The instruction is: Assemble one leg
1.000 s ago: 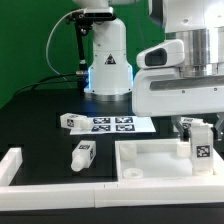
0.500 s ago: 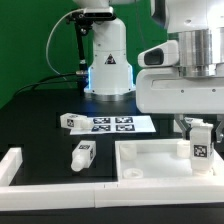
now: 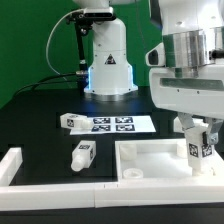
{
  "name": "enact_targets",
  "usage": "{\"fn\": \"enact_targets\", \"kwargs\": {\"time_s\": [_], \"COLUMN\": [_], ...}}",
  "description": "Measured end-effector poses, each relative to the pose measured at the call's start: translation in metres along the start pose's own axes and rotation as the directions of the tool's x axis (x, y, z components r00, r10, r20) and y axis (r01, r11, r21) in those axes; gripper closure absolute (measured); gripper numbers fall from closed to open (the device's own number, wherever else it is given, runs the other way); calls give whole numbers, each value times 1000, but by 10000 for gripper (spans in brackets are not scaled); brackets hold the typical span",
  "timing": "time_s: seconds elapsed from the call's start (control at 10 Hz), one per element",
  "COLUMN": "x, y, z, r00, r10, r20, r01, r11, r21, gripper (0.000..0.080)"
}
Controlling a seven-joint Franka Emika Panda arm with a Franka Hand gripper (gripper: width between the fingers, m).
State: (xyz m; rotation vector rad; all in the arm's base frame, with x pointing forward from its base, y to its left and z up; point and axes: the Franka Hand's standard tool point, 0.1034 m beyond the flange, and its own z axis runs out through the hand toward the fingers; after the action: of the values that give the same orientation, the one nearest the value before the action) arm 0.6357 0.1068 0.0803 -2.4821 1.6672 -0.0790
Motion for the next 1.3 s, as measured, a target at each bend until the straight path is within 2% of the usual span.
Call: {"fn": "enact_targets", "kwargs": {"time_s": [0.3, 0.5, 0.6, 0.7, 0.8, 0.9, 1.1, 1.3], "x": [1, 0, 0, 3, 3, 3, 4, 5], "y": [0, 0, 0, -1, -3, -3, -2, -2], "z": [0, 0, 0, -1, -3, -3, -2, -2], "r00": [952, 964, 965, 999, 984, 952, 928, 843], "r10": [306, 265, 261, 35, -177, -307, -372, -538], "r20": [19, 17, 17, 5, 1, 4, 4, 1], "r01": [-306, -265, -261, -35, 177, 307, 372, 538], "r11": [952, 964, 965, 999, 984, 952, 928, 843], "r21": [3, 3, 3, 2, 2, -3, -3, -8], "gripper": [514, 514, 336, 336, 195, 157, 151, 150]}}
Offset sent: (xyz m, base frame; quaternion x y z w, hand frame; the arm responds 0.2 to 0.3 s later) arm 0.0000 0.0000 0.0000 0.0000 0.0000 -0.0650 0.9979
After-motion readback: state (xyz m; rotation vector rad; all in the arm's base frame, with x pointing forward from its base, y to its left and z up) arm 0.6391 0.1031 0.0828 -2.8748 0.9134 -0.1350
